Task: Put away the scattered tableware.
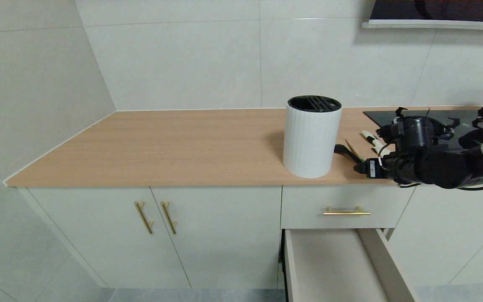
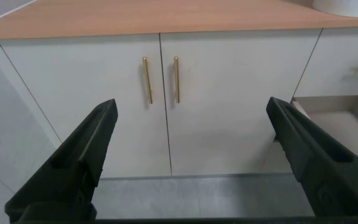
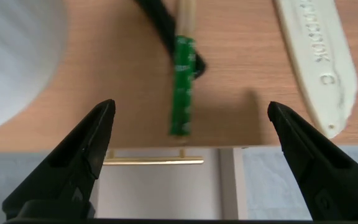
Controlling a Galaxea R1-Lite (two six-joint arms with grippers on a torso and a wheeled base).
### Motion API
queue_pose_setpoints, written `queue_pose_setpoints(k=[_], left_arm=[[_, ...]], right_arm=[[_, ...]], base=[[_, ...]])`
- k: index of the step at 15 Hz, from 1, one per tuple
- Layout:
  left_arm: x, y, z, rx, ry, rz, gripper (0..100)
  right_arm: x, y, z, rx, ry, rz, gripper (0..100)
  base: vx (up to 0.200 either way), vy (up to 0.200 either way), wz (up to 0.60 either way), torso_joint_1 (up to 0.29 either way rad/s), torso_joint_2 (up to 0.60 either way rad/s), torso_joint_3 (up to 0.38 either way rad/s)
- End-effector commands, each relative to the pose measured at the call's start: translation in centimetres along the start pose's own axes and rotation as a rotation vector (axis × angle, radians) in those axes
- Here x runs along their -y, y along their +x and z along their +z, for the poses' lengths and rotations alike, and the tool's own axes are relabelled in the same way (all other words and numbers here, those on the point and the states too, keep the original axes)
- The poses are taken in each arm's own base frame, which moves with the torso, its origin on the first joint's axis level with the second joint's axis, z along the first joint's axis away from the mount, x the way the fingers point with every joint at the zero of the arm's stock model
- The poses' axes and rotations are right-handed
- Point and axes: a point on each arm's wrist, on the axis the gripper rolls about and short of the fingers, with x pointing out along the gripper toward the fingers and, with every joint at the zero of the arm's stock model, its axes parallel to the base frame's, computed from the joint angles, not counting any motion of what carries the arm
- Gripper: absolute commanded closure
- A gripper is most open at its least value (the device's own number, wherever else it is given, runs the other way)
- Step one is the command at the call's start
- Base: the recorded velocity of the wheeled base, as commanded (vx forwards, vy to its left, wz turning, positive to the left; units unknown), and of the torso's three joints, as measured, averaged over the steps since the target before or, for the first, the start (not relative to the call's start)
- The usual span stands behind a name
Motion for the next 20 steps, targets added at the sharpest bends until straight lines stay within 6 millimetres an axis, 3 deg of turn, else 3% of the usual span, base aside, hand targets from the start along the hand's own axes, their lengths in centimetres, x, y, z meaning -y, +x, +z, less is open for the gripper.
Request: queue_pose_setpoints(k=[1, 15, 16, 20], left_arm=[[0.0, 0.0, 0.0, 0.0, 0.0, 0.0, 0], [0.0, 0.0, 0.0, 0.0, 0.0, 0.0, 0], [0.0, 0.0, 0.0, 0.0, 0.0, 0.0, 0], [0.0, 0.0, 0.0, 0.0, 0.0, 0.0, 0]], right_arm=[[0.0, 0.3, -0.3, -0.009, -0.001, -0.002, 0], [-1.3, 1.2, -0.6, 0.033, 0.032, 0.027, 0], [-1.4, 1.2, -0.5, 0.035, 0.033, 0.028, 100], [-1.3, 1.2, -0.5, 0.038, 0.034, 0.027, 100]], base=[[0.0, 0.0, 0.0, 0.0, 0.0, 0.0], [0.0, 0.0, 0.0, 0.0, 0.0, 0.0], [0.0, 0.0, 0.0, 0.0, 0.0, 0.0], [0.0, 0.0, 0.0, 0.0, 0.0, 0.0]])
